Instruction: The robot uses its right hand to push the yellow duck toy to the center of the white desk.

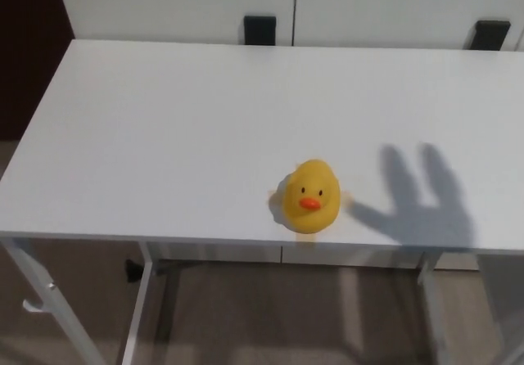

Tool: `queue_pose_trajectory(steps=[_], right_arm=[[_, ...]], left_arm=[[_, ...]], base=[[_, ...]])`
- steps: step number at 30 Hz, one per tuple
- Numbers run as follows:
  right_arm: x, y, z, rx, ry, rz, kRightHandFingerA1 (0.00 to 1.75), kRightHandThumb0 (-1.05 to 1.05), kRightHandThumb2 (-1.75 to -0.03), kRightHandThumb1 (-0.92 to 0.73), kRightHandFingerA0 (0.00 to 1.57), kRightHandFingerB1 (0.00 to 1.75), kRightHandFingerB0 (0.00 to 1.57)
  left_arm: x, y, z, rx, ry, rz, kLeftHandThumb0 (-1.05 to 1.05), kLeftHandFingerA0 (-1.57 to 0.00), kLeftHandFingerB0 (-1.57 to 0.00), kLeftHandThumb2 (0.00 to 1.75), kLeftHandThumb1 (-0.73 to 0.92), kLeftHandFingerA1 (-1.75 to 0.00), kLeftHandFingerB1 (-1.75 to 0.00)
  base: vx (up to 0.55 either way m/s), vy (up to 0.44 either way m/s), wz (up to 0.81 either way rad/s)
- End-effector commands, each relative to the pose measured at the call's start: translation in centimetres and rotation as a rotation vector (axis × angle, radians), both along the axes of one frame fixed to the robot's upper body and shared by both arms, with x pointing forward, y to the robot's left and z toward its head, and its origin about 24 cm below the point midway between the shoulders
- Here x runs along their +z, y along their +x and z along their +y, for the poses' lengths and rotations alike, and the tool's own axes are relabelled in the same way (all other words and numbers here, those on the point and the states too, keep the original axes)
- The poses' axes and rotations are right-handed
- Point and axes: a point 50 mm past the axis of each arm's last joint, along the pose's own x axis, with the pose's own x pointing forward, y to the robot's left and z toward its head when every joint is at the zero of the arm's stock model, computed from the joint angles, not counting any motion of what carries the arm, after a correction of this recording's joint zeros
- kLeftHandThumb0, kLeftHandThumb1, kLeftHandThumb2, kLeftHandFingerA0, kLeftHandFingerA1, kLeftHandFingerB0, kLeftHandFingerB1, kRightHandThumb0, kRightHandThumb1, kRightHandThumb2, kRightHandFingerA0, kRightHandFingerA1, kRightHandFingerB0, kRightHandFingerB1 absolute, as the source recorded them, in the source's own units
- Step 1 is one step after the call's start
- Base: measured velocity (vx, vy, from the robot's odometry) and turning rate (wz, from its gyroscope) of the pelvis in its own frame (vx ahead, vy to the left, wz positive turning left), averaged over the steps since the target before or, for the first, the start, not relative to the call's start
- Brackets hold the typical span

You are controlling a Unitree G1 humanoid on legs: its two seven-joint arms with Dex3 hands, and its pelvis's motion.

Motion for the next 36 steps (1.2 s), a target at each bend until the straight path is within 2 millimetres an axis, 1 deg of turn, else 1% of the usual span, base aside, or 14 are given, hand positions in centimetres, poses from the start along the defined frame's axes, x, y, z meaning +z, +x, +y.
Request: queue_pose_trajectory(steps=[1,7,12,14,20,21,22,23,24,25,27,33,34,36], right_arm=[[3.0,-8.4,-9.3,-0.025,-0.085,0.045,0.29,-0.97,-1.21,-0.84,0.00,0.13,0.00],[0.6,-15.1,-15.1,-0.251,-0.043,0.173,0.47,-0.88,-1.20,-0.79,0.00,0.33,0.00],[-2.4,-18.2,-17.1,-0.347,0.037,0.288,0.46,-0.88,-1.18,-0.77,0.00,0.32,0.00],[-5.1,-19.7,-17.7,-0.411,0.094,0.386,0.44,-0.91,-1.17,-0.75,0.00,0.31,0.01],[-9.3,-21.3,-17.8,-0.457,0.187,0.548,0.44,-0.95,-1.17,-0.76,0.00,0.34,0.06],[-11.0,-21.8,-17.4,-0.451,0.234,0.599,0.69,-0.87,-0.66,-0.84,0.00,0.43,0.03],[-12.1,-22.1,-17.1,-0.445,0.267,0.632,0.69,-0.87,-0.66,-0.84,0.00,0.43,0.03],[-13.2,-22.3,-16.8,-0.424,0.312,0.668,0.56,-0.39,-1.05,-0.48,0.03,0.53,0.00],[-13.9,-22.5,-16.6,-0.407,0.341,0.690,0.56,-0.39,-1.05,-0.48,0.03,0.53,0.00],[-15.0,-22.7,-16.4,-0.399,0.393,0.726,0.64,-0.57,-0.84,-0.51,0.15,0.52,0.11],[-17.0,-22.9,-16.1,-0.399,0.470,0.786,0.66,-0.58,-0.85,-0.51,0.21,0.54,0.13],[-18.2,-22.8,-15.9,-0.416,0.497,0.830,0.66,-0.59,-0.87,-0.50,0.26,0.53,0.15],[-18.8,-22.8,-15.5,-0.415,0.481,0.866,0.64,-0.52,-0.61,-0.71,0.35,0.43,0.26],[-19.2,-22.9,-15.3,-0.413,0.467,0.892,0.64,-0.52,-0.61,-0.71,0.35,0.43,0.26]], left_arm=[[1.6,-0.2,2.4,0.043,0.090,-0.058,-0.07,-0.95,-0.93,0.96,0.51,-1.01,-1.06],[1.8,-0.2,2.6,0.042,0.097,-0.058,-0.09,-0.97,-0.95,0.87,0.40,-1.03,-1.03],[1.6,-0.3,2.4,0.053,0.092,-0.059,-0.06,-0.95,-0.93,0.93,0.51,-1.01,-1.03],[1.7,-0.3,2.5,0.054,0.095,-0.060,-0.07,-0.92,-0.90,0.88,0.54,-0.98,-0.99],[1.7,-0.3,2.5,0.044,0.097,-0.051,-0.08,-0.92,-0.92,0.88,0.48,-0.95,-1.01],[1.6,-0.3,2.4,0.050,0.092,-0.054,-0.07,-0.96,-0.95,0.94,0.50,-1.00,-1.03],[1.6,-0.2,2.4,0.054,0.088,-0.056,-0.07,-0.96,-0.95,0.94,0.50,-1.00,-1.03],[1.5,-0.3,2.4,0.057,0.087,-0.053,-0.07,-0.95,-0.92,0.82,0.47,-1.00,-1.03],[1.5,-0.3,2.3,0.058,0.087,-0.050,-0.07,-0.95,-0.92,0.82,0.47,-1.00,-1.03],[1.5,-0.3,2.3,0.057,0.089,-0.050,-0.10,-0.95,-0.93,0.85,0.50,-1.00,-1.02],[1.5,-0.3,2.3,0.056,0.094,-0.054,-0.11,-0.98,-0.93,0.88,0.52,-1.00,-1.00],[1.7,-0.3,2.5,0.053,0.103,-0.051,-0.11,-0.97,-0.92,0.88,0.53,-1.00,-1.01],[1.7,-0.3,2.5,0.049,0.104,-0.051,-0.08,-0.95,-0.92,0.85,0.48,-1.00,-1.03],[1.7,-0.2,2.6,0.047,0.105,-0.051,-0.08,-0.95,-0.92,0.85,0.48,-1.00,-1.03]], base=[[0.00,0.000,0.00],[0.00,0.000,0.00],[0.00,0.000,0.00],[0.00,0.000,0.00],[0.00,0.000,0.01],[0.00,0.000,-0.07],[0.00,0.000,0.00],[0.00,0.000,0.00],[0.00,0.000,0.00],[0.00,0.000,0.00],[0.00,0.000,0.00],[0.00,0.000,0.00],[0.00,0.000,0.00],[0.00,0.000,0.00]])
